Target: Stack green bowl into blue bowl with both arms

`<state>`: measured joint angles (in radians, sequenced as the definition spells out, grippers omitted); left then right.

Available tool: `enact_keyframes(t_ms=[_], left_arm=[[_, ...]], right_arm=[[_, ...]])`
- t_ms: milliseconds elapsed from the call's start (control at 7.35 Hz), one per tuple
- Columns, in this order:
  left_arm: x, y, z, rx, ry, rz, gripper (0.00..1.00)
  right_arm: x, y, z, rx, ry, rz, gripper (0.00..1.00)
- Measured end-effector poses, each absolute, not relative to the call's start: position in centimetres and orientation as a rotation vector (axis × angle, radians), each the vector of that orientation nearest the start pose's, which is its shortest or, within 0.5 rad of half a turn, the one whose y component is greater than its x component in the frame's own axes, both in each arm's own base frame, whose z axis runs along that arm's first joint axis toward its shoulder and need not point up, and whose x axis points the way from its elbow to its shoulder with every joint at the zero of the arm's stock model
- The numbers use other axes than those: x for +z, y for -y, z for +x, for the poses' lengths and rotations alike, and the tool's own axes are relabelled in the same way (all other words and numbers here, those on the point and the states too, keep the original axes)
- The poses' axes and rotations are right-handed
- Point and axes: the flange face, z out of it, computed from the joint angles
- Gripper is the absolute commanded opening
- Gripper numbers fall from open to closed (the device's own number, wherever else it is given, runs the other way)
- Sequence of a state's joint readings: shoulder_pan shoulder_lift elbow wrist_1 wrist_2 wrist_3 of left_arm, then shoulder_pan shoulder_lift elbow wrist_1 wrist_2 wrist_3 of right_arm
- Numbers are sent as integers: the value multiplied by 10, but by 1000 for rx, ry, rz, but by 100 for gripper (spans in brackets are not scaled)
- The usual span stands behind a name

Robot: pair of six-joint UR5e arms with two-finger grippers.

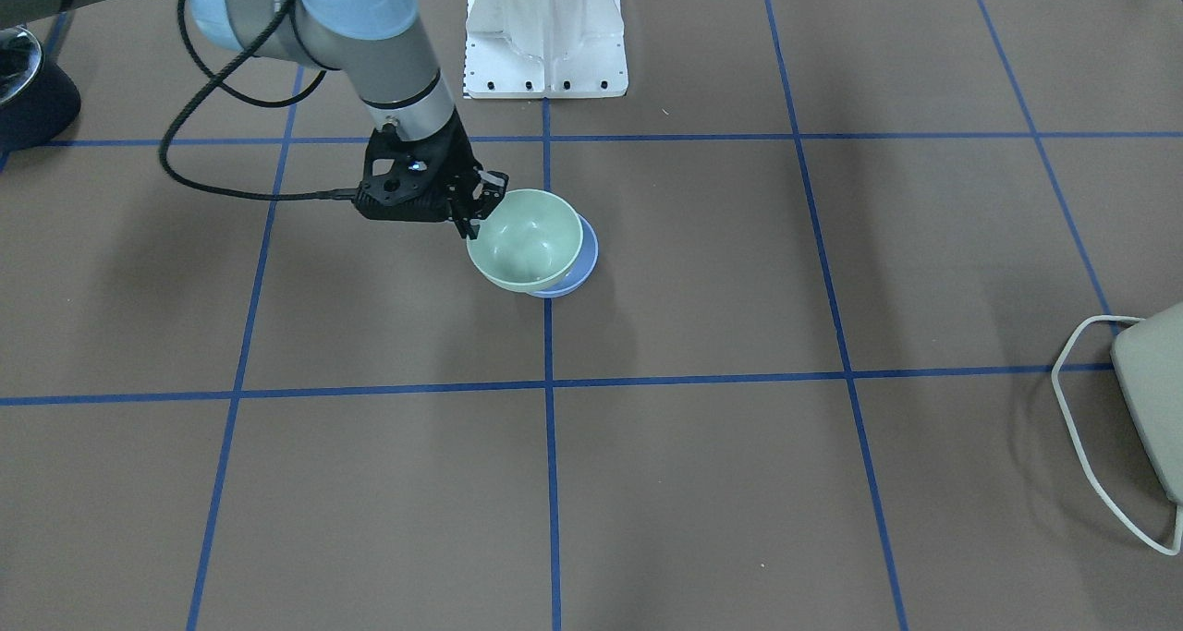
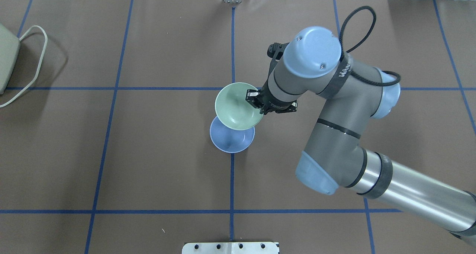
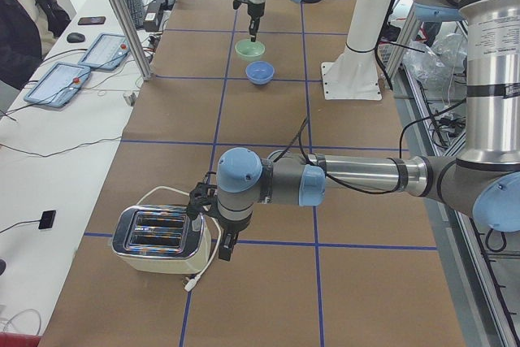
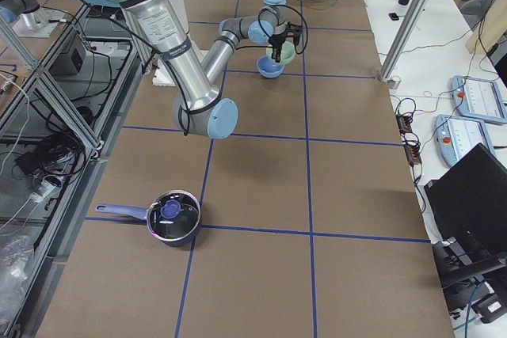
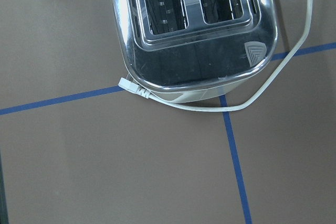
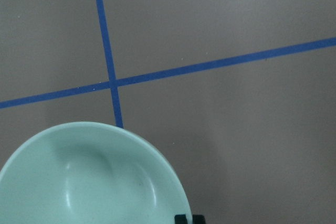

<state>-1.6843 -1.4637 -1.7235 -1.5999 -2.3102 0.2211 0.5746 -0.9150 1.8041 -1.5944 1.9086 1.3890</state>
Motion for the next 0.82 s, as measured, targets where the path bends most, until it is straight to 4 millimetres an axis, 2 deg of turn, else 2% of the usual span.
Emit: enact_keyframes(t_ms=[272,544,816], left_arm=[[634,441,-117,130,-718,192,98],[634,441,-117,131,-717,192,98],[633,441,-117,130,-717,193,98]], right_arm=[[179,406,-518,219,891,25,0],[183,399,-530,217,877,29,0],[188,399,-534,211,867,29,0]])
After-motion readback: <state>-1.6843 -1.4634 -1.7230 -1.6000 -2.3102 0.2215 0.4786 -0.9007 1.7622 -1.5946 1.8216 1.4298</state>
